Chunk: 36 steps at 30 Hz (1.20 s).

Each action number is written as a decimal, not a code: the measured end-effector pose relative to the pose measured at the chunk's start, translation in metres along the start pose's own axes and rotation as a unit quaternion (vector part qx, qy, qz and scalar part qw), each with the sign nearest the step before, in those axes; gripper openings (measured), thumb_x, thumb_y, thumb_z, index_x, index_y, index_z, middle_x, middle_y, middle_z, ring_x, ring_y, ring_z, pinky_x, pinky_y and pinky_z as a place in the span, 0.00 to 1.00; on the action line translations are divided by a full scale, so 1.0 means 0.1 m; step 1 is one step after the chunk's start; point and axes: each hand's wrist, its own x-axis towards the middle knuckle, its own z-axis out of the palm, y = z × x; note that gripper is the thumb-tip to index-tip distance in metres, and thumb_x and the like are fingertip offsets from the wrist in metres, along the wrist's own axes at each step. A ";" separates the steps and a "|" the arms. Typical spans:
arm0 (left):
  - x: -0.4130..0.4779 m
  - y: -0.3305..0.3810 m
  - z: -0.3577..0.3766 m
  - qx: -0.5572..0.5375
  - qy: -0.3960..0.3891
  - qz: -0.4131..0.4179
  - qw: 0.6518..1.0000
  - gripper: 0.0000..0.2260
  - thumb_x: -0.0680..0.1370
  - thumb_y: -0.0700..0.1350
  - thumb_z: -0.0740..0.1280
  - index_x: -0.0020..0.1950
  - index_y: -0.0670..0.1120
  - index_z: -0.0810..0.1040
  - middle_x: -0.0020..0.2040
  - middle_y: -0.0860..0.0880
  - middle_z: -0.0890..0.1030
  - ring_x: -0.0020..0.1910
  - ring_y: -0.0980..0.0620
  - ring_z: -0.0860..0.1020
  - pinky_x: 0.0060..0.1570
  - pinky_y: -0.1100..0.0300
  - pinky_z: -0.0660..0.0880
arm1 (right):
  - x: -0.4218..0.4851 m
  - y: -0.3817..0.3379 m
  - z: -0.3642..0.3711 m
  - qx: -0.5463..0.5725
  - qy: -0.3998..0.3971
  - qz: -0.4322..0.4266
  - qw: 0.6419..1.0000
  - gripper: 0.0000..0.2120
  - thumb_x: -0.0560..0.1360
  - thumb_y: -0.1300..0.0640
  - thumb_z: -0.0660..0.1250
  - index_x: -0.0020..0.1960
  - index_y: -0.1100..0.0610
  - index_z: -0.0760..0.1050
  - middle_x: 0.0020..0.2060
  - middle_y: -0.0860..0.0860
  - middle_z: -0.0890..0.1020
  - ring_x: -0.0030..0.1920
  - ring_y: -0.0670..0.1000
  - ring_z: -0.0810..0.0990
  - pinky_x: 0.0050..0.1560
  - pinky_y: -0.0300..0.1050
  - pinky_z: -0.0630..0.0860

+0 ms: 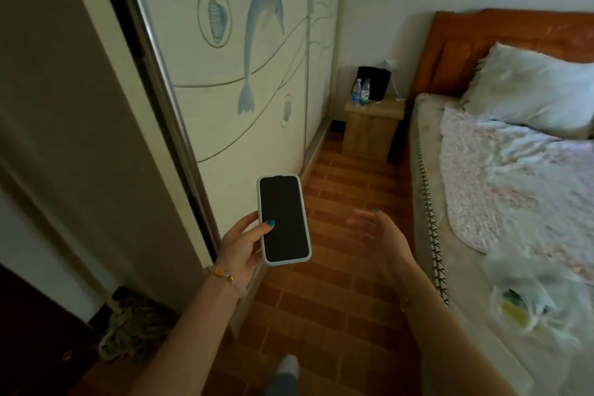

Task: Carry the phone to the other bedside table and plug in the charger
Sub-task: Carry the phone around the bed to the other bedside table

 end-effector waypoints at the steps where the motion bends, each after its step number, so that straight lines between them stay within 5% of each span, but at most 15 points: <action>1: 0.11 0.02 0.05 0.007 -0.004 0.001 1.000 0.15 0.70 0.40 0.71 0.57 0.48 0.79 0.49 0.45 0.83 0.48 0.45 0.82 0.33 0.58 0.80 | 0.08 -0.03 0.01 0.001 0.005 -0.001 1.000 0.19 0.81 0.50 0.51 0.53 0.56 0.79 0.45 0.53 0.85 0.46 0.53 0.84 0.43 0.47 0.78; 9: 1.57 0.49 0.61 0.033 -0.081 -0.012 0.996 0.12 0.71 0.40 0.69 0.54 0.49 0.78 0.53 0.42 0.81 0.52 0.42 0.80 0.42 0.51 0.80 | 1.30 -0.49 0.13 0.024 0.077 -0.023 0.997 0.19 0.80 0.50 0.53 0.51 0.56 0.81 0.44 0.52 0.86 0.45 0.52 0.85 0.44 0.47 0.77; 18: 2.71 0.64 1.46 0.031 -0.155 -0.063 0.985 0.12 0.73 0.38 0.67 0.54 0.48 0.78 0.52 0.44 0.80 0.50 0.44 0.79 0.31 0.56 0.80 | 2.20 -0.84 -0.16 0.054 0.151 -0.046 0.986 0.18 0.81 0.50 0.52 0.52 0.56 0.79 0.48 0.55 0.84 0.50 0.56 0.82 0.52 0.52 0.78; 32: 4.83 0.73 2.98 0.035 -0.150 -0.075 0.985 0.10 0.72 0.37 0.67 0.51 0.48 0.78 0.53 0.44 0.80 0.52 0.43 0.78 0.34 0.54 0.80 | 4.59 -1.54 -0.95 0.088 0.150 -0.038 0.984 0.16 0.80 0.50 0.55 0.52 0.56 0.80 0.44 0.53 0.86 0.45 0.52 0.84 0.40 0.44 0.80; 36: 5.41 0.83 3.54 0.023 -0.154 -0.064 0.986 0.11 0.71 0.37 0.67 0.52 0.47 0.78 0.54 0.43 0.80 0.52 0.44 0.79 0.32 0.57 0.80 | 5.27 -1.84 -1.25 0.084 0.149 -0.038 0.984 0.17 0.80 0.50 0.54 0.53 0.56 0.79 0.46 0.53 0.85 0.47 0.53 0.84 0.44 0.46 0.79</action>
